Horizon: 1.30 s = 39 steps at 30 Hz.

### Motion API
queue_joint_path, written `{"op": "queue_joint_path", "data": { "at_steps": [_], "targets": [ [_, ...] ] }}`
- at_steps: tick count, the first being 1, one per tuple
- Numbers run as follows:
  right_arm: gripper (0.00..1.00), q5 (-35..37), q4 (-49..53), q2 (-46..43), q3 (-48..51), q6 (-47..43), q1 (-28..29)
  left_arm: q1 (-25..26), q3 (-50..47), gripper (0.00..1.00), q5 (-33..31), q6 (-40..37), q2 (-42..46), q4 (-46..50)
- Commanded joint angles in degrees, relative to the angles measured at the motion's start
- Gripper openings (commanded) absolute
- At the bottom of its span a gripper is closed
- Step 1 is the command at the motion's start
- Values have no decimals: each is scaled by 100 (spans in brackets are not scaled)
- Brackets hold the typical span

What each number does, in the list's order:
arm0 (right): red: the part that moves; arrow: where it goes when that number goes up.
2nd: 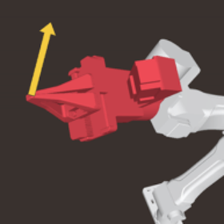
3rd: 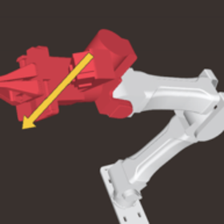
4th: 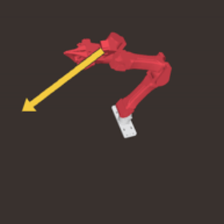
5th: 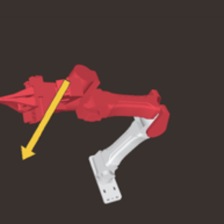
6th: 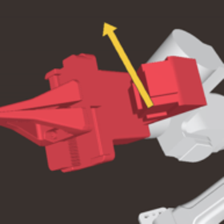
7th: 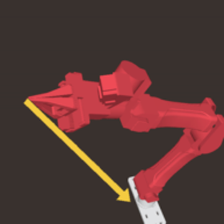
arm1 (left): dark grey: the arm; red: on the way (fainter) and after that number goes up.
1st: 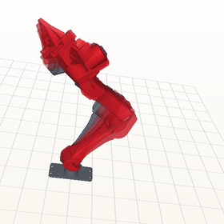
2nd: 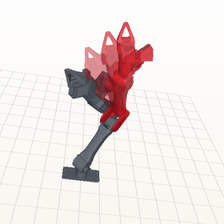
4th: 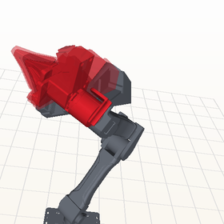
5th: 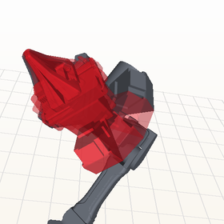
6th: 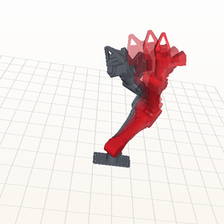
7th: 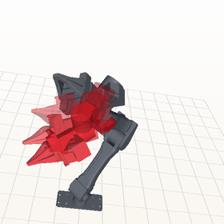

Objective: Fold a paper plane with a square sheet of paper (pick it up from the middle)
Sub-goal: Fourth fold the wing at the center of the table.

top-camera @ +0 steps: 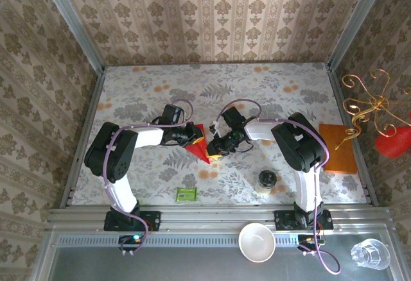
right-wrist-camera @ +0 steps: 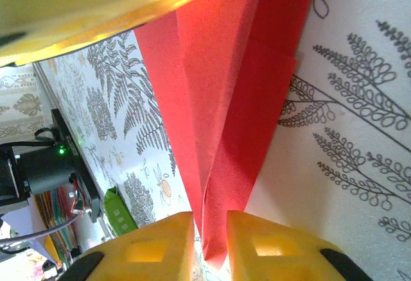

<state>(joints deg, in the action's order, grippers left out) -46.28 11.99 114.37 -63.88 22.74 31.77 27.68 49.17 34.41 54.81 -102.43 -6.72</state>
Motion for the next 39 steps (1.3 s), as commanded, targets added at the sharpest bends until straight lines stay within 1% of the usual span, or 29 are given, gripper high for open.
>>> {"op": "queue_joint_path", "data": {
  "at_steps": [1, 7, 15, 18, 22, 24, 26, 28, 31, 34, 39],
  "targets": [
    [20, -23, 114, -12, 50, 32, -4, -23, 119, 15, 118, -122, -88, 39],
    [17, 156, 228, 132, 17, -19, 13, -22, 152, 15, 136, -118, -144, 30],
    [16, 286, 298, 178, -45, -32, 22, -22, 172, 15, 153, -111, -207, 28],
    [22, 323, 228, 6, 7, 33, -2, -19, 186, 15, 153, -111, -207, 30],
    [27, 724, 119, -598, 234, 183, -145, -26, 206, 15, 171, -117, -209, 39],
    [28, 840, -43, -858, 416, 269, -283, -26, 207, 15, 180, -128, -216, 39],
    [28, 784, -264, -1007, 583, 360, -418, -26, 199, 15, 180, -127, -207, 35],
    [27, 646, -301, -1017, 571, 348, -435, -29, 195, 15, 187, -135, -207, 42],
    [24, 413, -325, -925, 437, 347, -298, -33, 190, 15, 197, -145, -207, 61],
    [20, 418, -331, -834, 288, 357, -44, -34, 173, 15, 177, -146, -198, 70],
    [17, 435, -450, -614, 123, 459, 253, -28, 188, 14, 180, -137, -238, 73]
  ]
}}
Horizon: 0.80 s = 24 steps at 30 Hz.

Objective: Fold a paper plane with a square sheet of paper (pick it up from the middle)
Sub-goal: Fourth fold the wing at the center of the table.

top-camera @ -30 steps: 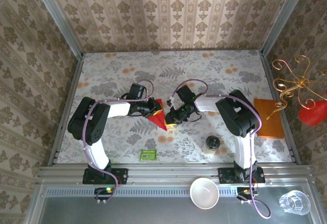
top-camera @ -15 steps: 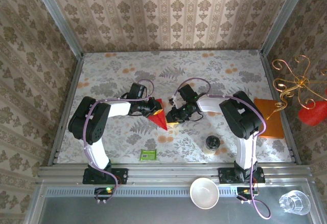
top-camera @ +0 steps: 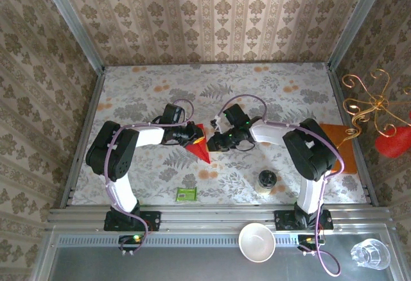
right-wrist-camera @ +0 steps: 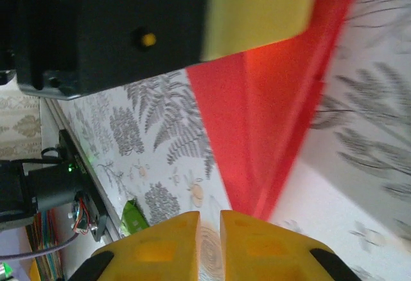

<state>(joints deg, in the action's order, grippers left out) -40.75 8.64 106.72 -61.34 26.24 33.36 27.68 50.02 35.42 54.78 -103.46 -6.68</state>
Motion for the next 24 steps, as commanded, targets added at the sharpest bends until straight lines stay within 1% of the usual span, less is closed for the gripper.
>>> {"op": "queue_joint_path", "data": {
  "at_steps": [1, 10, 24],
  "targets": [
    [17, -123, -120, 209, -149, 127, 129, -27, 104, 15, 88, -135, -139, 68],
    [16, -177, -117, 526, -195, 119, 194, -30, 87, 14, 96, -117, -163, 50],
    [16, -70, -65, 676, -159, 92, 197, -28, 96, 14, 97, -115, -260, 41]
  ]
}}
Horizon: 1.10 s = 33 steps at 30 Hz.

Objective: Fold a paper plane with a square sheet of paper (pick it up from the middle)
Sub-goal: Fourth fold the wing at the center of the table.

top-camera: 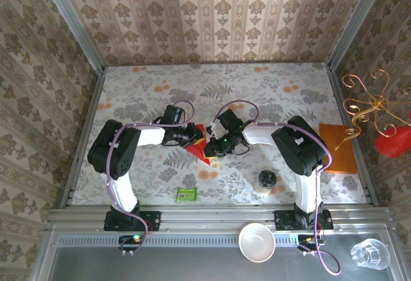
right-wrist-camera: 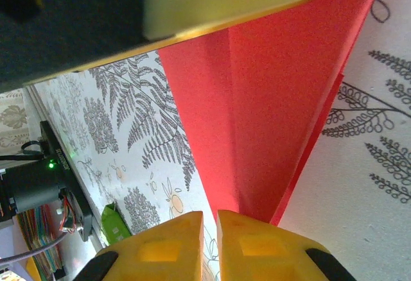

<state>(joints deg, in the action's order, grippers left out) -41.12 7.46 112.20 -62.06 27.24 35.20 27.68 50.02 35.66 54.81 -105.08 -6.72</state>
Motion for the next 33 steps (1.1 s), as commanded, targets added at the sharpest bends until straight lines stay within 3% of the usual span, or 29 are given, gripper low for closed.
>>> {"op": "queue_joint_path", "data": {
  "at_steps": [1, 33],
  "targets": [
    [16, -15, 74, 136, -84, -16, 13, -29, 96, 14, 73, -119, -105, 44],
    [19, -203, 36, -231, 292, 116, 126, -46, 17, 14, 55, -106, -92, 12]
  ]
}}
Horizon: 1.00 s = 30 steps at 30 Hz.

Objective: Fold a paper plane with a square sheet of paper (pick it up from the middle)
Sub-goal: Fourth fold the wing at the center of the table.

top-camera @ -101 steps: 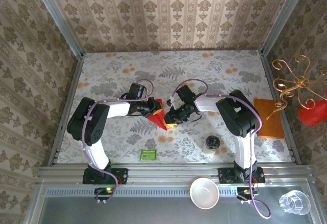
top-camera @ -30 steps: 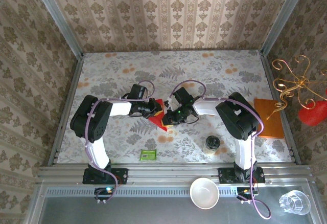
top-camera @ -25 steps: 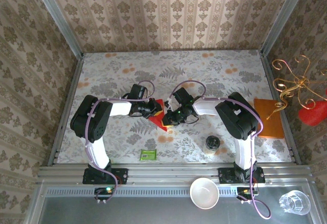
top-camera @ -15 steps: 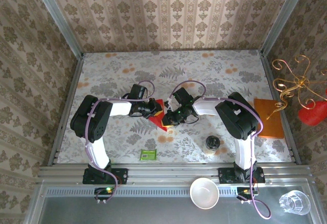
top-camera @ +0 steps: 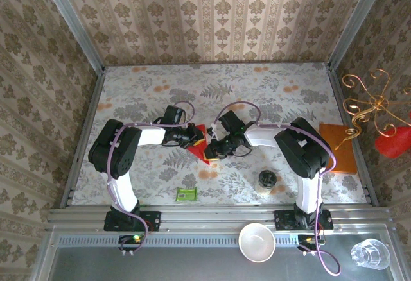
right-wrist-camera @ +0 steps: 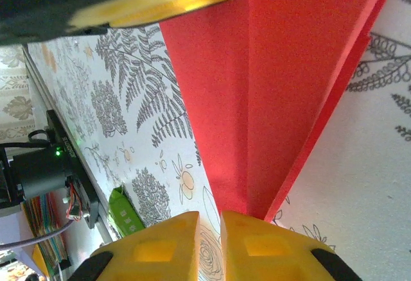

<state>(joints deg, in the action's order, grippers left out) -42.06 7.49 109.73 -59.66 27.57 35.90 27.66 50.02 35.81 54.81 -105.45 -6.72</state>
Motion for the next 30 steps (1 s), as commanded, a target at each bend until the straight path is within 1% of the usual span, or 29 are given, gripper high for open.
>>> {"op": "queue_joint_path", "data": {
  "at_steps": [1, 18, 23, 27, 30],
  "targets": [
    [18, -103, 34, 40, 43, 82, 57, -44, 17, 14, 40, -106, -55, 12],
    [18, 8, 100, 329, -19, 26, 119, -44, -10, 14, 31, -89, -56, -22],
    [18, 187, 252, 360, -54, -23, 121, -49, -27, 14, 31, -90, -55, -28],
    [19, 270, 137, -67, 33, 97, 31, -53, -27, 14, 31, -84, -37, -14],
    [22, 561, -216, -603, 257, 369, -161, -62, -19, 14, 31, -91, -11, 8]
  ]
}}
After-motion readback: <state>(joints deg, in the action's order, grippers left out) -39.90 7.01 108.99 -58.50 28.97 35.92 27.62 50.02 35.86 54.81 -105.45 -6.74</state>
